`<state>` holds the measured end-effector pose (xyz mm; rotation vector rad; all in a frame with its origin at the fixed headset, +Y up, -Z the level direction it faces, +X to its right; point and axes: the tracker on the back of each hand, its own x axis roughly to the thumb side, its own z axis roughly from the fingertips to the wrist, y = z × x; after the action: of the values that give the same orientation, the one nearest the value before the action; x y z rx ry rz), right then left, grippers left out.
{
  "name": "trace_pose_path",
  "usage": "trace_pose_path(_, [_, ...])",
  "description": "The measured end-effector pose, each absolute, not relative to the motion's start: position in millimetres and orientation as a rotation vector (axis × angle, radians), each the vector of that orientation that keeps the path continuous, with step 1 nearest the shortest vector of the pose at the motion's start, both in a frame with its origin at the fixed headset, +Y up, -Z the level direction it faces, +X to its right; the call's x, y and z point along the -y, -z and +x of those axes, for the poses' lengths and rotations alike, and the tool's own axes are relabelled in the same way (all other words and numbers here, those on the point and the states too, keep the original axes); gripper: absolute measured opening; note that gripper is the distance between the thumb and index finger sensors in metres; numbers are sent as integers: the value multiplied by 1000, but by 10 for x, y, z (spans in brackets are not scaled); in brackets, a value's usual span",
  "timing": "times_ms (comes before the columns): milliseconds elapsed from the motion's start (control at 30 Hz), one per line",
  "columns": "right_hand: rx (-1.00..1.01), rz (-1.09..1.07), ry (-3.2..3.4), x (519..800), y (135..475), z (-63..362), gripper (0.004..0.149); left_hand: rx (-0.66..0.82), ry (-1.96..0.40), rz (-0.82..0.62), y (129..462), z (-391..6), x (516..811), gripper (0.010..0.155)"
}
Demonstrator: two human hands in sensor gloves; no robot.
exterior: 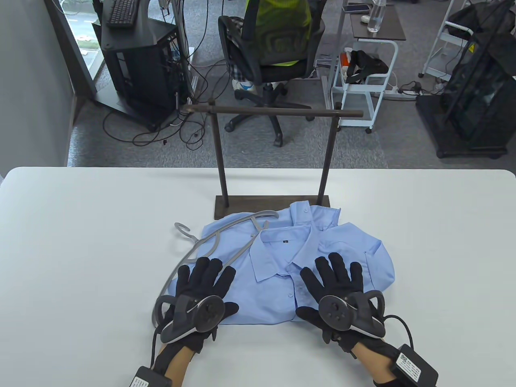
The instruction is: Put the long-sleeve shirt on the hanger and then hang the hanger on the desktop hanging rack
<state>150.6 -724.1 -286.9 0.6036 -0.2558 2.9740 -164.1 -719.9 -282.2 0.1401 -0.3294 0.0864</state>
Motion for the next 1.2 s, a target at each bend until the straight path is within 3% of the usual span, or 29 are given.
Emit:
trace_pose_path(333, [248,577,-2992,7221,2868,1531,86,178,-175,229,2891,-2062,6854,69])
trace_pose_path(567, [253,580,-2999,7205,2873,1518,86,0,-228,135,3147,-2537,6748,65])
trace_pose_path(833, [226,568,-3019,7211,2875,1513,86,-153,-249,-17,3449,-2819,7058,59])
trace_pose_path(1200, [193,552,-3044,7229,2875,1494,85,-196,-131,-137,3660,-2703,7460,55])
